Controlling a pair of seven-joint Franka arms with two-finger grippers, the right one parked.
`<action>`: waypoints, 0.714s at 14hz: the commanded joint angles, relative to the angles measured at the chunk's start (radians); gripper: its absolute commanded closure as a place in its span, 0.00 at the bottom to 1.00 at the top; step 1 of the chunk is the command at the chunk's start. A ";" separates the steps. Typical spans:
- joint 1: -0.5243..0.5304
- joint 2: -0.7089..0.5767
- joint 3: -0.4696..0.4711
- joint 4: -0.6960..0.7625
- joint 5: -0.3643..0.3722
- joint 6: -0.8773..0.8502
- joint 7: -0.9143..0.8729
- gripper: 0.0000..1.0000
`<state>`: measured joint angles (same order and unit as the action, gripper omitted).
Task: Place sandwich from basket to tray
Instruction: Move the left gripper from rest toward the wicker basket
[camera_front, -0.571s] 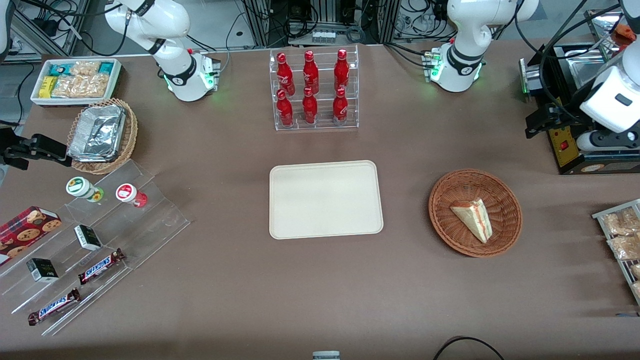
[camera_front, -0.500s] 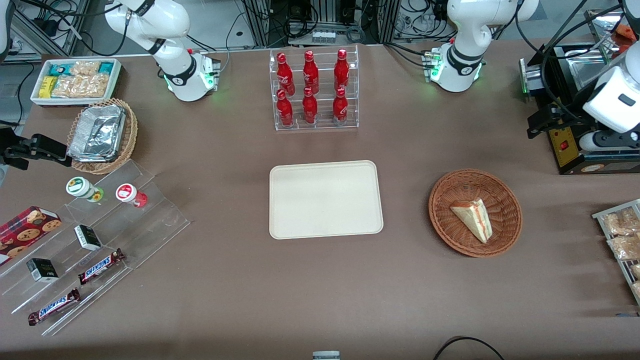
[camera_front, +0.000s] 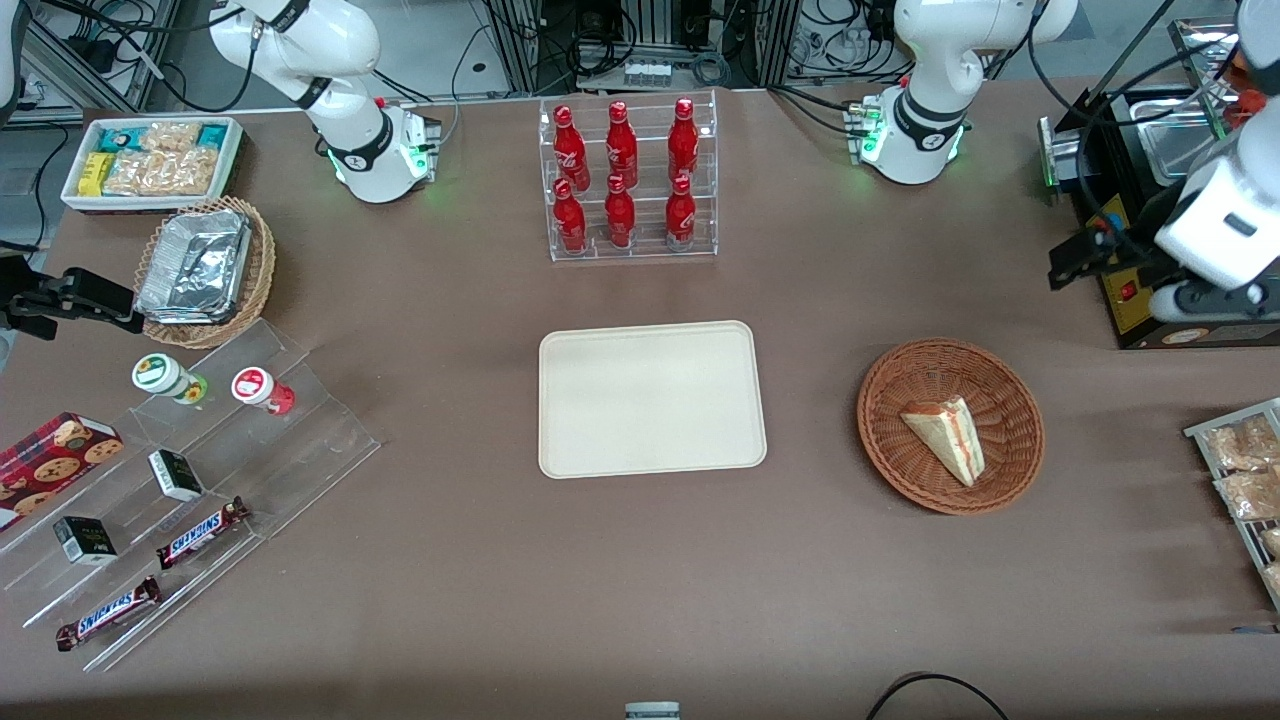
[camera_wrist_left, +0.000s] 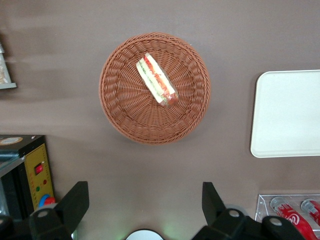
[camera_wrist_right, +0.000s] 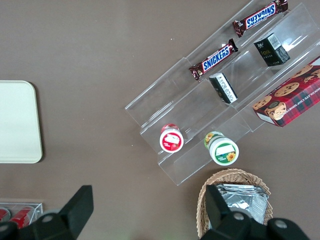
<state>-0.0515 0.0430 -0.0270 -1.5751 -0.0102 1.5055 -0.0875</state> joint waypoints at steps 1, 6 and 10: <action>-0.028 0.026 0.002 -0.078 0.007 0.112 -0.011 0.00; -0.037 0.027 0.002 -0.265 0.004 0.333 -0.118 0.00; -0.031 0.041 0.006 -0.399 -0.004 0.501 -0.198 0.00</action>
<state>-0.0774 0.1005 -0.0265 -1.9018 -0.0104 1.9308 -0.2340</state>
